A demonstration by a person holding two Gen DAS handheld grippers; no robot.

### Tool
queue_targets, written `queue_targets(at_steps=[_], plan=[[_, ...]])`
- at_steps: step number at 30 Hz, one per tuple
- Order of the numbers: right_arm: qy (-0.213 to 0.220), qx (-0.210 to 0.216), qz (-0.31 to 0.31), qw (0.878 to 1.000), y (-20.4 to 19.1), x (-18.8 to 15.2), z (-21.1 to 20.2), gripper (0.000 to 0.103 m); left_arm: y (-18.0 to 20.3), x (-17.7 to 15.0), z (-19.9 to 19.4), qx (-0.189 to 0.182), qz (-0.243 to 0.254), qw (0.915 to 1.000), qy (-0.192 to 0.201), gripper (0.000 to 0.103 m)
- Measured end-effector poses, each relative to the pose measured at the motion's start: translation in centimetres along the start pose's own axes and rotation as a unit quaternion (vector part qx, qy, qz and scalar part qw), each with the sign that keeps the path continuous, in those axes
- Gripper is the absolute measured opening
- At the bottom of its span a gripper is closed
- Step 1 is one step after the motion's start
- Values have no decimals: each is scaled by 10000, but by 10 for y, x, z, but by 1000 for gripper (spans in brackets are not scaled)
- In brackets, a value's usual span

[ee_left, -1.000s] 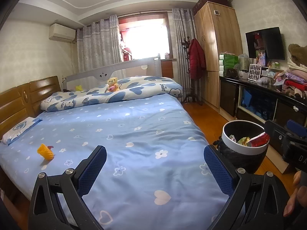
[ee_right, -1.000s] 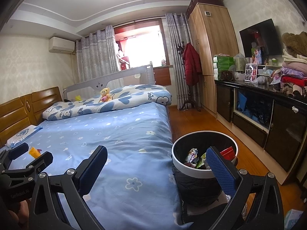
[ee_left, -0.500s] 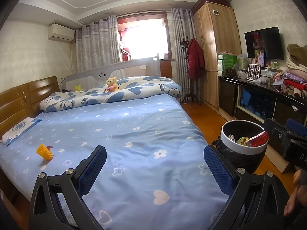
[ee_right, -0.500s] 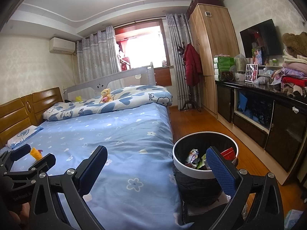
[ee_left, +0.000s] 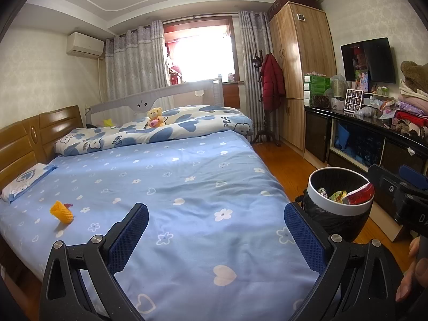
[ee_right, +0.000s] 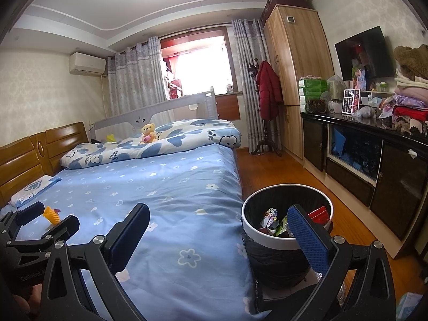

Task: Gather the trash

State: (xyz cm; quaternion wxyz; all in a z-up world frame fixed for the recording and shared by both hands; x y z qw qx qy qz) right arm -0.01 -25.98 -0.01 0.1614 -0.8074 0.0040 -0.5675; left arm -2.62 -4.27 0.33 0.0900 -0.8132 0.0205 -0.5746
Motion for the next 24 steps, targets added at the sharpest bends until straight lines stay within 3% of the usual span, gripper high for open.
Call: queue_targets(at_steps=[24], plan=[[1,15,26,10000,-1,0,-2,103,4,0,5,-36,54,10000,-47,102]])
Point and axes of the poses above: each gripper's, at about its wrist camera, not at the fingertips, and z roughly the way its jaws point, y to its right, x to its top, the point moved 1 cm from there along z, roughly the way its jaws point, and after that the axes turned 15 degrees about x, right-handed, at the moved point
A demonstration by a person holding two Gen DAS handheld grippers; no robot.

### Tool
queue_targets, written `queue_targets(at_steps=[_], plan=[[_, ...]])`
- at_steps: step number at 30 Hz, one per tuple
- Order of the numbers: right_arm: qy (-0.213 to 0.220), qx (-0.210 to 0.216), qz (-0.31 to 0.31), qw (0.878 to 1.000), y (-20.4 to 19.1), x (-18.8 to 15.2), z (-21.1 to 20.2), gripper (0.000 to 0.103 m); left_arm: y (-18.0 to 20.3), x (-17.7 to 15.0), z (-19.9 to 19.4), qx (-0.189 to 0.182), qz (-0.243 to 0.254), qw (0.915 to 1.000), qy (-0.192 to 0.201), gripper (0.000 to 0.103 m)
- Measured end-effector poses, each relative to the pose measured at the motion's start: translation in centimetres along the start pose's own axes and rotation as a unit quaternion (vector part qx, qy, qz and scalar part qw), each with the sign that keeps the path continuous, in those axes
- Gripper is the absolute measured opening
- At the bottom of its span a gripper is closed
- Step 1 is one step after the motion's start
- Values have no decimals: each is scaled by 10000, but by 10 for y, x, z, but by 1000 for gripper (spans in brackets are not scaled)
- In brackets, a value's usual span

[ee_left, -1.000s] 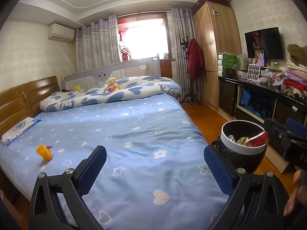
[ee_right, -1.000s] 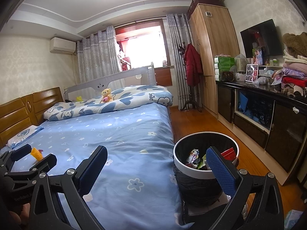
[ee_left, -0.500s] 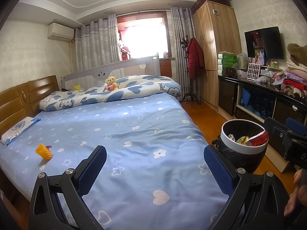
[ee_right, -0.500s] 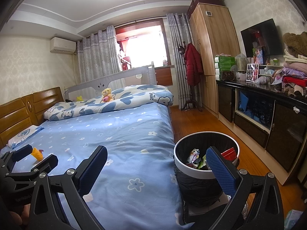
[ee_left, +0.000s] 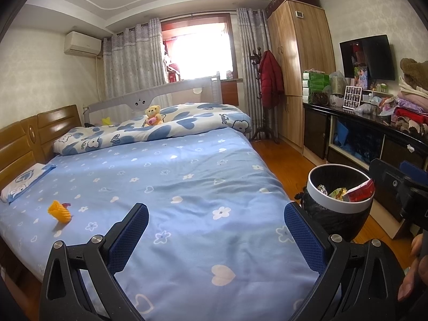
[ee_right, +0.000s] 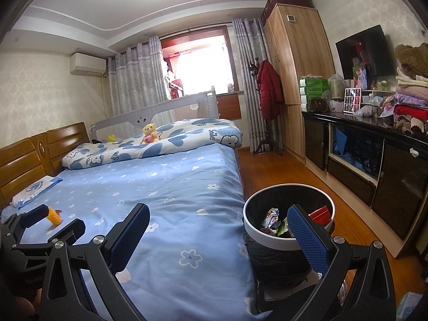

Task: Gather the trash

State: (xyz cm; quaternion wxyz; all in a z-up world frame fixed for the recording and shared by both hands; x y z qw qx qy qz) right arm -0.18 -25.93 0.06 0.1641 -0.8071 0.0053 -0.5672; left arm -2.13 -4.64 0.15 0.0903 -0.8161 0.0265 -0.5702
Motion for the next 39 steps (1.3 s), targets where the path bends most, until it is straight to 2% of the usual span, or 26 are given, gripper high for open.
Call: queue_targets(at_steps=[39], plan=[[-77,7,108,9999,-8,-6,6,103,-1,0,12,-98,36,9999,-58,102]])
Point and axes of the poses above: each gripper's, at about its wrist camera, not at the fingertips, and z roughly the way its jaws point, y to its right, x to its top, the point moved 1 cm from there along z, roughly the way its jaws point, and after that the axes turned 15 degrees about x, right-handed, at the moved point
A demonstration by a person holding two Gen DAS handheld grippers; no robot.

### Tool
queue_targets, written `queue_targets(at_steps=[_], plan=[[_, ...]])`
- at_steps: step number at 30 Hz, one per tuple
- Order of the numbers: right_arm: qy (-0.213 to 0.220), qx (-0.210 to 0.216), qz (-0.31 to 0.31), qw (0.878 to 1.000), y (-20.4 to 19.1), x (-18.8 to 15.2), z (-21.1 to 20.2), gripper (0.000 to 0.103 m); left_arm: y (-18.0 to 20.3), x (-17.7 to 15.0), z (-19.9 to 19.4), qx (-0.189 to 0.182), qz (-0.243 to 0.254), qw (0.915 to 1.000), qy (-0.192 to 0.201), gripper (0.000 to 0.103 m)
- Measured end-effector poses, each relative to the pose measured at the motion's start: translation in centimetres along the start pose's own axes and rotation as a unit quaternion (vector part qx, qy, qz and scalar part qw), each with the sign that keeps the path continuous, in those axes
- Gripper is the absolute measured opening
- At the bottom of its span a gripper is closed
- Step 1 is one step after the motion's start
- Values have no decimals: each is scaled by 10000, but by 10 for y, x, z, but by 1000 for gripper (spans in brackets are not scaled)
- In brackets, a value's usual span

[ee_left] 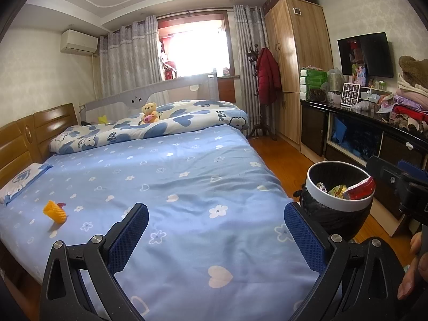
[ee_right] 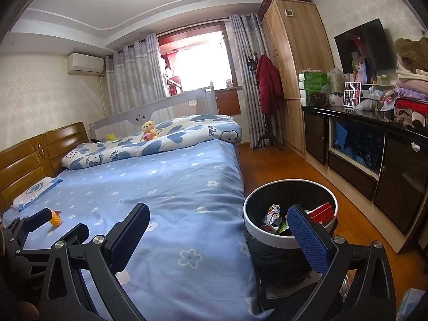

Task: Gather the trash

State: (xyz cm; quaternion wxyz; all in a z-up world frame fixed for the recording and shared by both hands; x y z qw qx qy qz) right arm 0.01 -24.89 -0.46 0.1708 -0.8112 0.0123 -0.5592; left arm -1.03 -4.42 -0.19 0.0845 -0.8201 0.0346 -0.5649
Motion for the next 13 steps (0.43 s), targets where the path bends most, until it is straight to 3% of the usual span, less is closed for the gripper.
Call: queue_targets(at_steps=[13], plan=[[-132,-12,73,9999,-4,-1,10,103,-5,-1,7,-127,-111,9999,11,102]])
Point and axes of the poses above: each gripper's, at about its wrist camera, not at the fingertips, and z roughly the way its jaws point, y to its right, x to its top, the point moved 1 cm from there along z, roughly the way its jaws point, and after that the axes turned 15 degrees about x, right-handed, at the moved point
